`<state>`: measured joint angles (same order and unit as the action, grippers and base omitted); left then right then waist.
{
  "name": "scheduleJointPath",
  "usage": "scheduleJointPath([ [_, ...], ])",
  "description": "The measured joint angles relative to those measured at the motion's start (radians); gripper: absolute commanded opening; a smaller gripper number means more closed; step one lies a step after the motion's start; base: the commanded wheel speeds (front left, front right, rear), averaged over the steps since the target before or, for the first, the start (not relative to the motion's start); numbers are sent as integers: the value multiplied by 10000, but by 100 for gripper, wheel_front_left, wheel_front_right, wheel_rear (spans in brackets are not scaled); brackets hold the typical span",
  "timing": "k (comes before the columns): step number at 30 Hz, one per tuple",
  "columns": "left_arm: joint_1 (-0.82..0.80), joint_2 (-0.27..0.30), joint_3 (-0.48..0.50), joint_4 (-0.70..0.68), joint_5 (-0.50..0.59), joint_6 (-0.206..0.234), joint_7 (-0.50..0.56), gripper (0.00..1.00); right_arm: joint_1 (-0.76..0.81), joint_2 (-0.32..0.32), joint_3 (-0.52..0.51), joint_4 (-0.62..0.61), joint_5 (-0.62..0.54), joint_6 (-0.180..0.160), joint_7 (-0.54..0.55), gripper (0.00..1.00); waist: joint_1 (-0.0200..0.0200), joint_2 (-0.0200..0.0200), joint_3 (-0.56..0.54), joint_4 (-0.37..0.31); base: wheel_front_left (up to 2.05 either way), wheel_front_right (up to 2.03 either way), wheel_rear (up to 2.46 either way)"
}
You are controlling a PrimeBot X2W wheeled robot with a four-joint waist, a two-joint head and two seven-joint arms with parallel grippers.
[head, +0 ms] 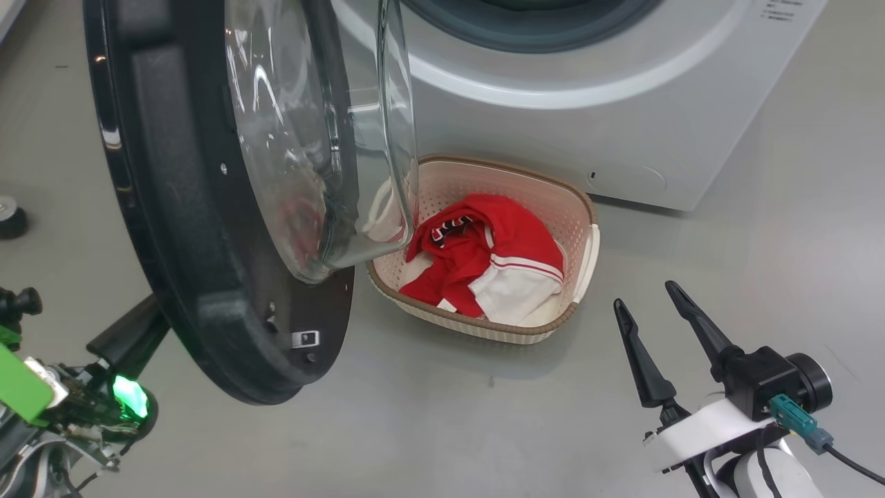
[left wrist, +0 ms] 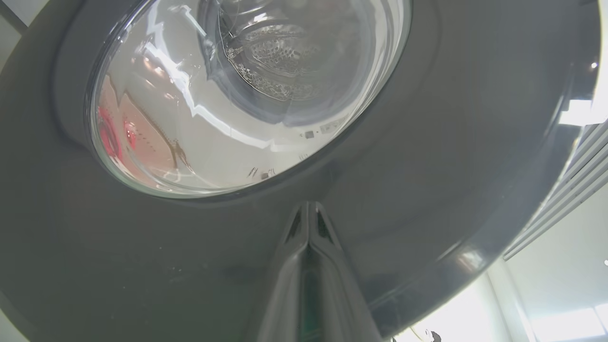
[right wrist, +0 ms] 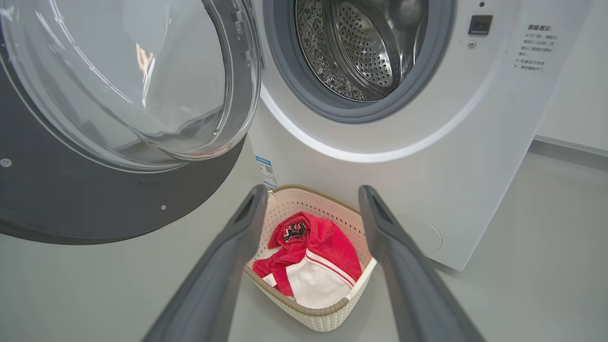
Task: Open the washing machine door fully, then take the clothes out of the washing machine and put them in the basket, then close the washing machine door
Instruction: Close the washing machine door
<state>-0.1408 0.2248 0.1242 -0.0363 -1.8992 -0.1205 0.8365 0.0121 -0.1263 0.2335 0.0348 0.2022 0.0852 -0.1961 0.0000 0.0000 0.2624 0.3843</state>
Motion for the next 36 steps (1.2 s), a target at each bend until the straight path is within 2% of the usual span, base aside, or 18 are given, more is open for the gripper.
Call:
scheduleJointPath([
  [20,261,-441,-364,-807,495,-2,115,0,-665,347,25,119,339,-59,-299,100,0,0,388,-1923,0,0,0],
  [36,-533,-504,-656,-681,940,10,-111,0,-1192,577,127,497,616,-58,-441,100,0,0,880,-3709,0,0,0],
])
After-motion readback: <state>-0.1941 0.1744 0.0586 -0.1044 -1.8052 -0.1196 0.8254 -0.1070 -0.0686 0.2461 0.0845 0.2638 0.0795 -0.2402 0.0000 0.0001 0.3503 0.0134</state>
